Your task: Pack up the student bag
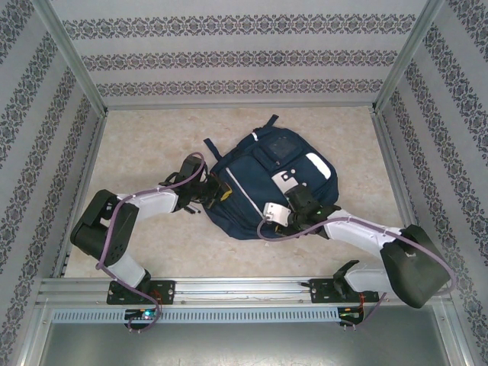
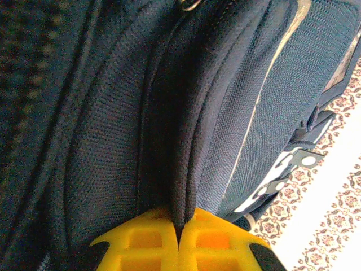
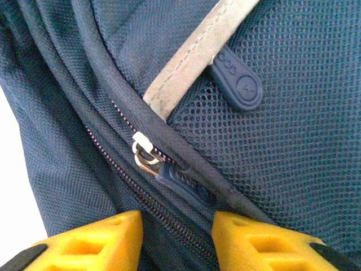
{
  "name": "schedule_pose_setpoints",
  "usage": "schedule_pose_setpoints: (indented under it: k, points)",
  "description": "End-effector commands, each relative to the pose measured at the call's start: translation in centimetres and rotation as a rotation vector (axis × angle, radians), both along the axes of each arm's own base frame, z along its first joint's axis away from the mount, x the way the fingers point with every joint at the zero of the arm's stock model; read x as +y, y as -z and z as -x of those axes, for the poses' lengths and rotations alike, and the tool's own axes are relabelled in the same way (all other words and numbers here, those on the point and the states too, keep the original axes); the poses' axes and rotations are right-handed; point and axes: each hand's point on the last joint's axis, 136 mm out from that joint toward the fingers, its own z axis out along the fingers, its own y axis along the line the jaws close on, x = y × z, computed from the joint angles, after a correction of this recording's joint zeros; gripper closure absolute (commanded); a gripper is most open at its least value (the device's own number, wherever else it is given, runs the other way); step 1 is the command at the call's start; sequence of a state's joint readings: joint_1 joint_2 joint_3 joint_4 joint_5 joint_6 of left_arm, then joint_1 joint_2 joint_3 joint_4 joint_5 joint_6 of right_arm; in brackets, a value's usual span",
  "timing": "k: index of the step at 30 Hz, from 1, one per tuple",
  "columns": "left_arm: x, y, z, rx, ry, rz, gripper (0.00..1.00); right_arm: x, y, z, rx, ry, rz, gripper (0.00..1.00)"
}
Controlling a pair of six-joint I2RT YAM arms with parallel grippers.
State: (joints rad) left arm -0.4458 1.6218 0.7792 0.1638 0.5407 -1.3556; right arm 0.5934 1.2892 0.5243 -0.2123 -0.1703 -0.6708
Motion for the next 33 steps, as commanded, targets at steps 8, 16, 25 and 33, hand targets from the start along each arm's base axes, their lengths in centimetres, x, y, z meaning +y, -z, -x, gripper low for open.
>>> schedule_pose_setpoints:
  k: [8,16,25,33]
  points:
    - [-1.6,1.0,1.5,0.035,0.007,0.059,1.00,3.5,-0.4,2.8,0.064,-0.188,-0.131,0.70]
    - [-2.0,1.4,1.5,0.036,0.014,0.056,1.00,3.9,-1.6,3.8,0.030,-0.267,-0.184,0.85]
    - [-1.9,1.2,1.6,0.028,0.039,0.030,0.99,3.6,-3.7,3.7,-0.055,-0.276,-0.201,0.72]
    - [1.8,-0.9,5.2,-0.093,0.342,-0.433,0.51,1.3,-10.7,-0.8,-0.319,-0.038,-0.297,0.53]
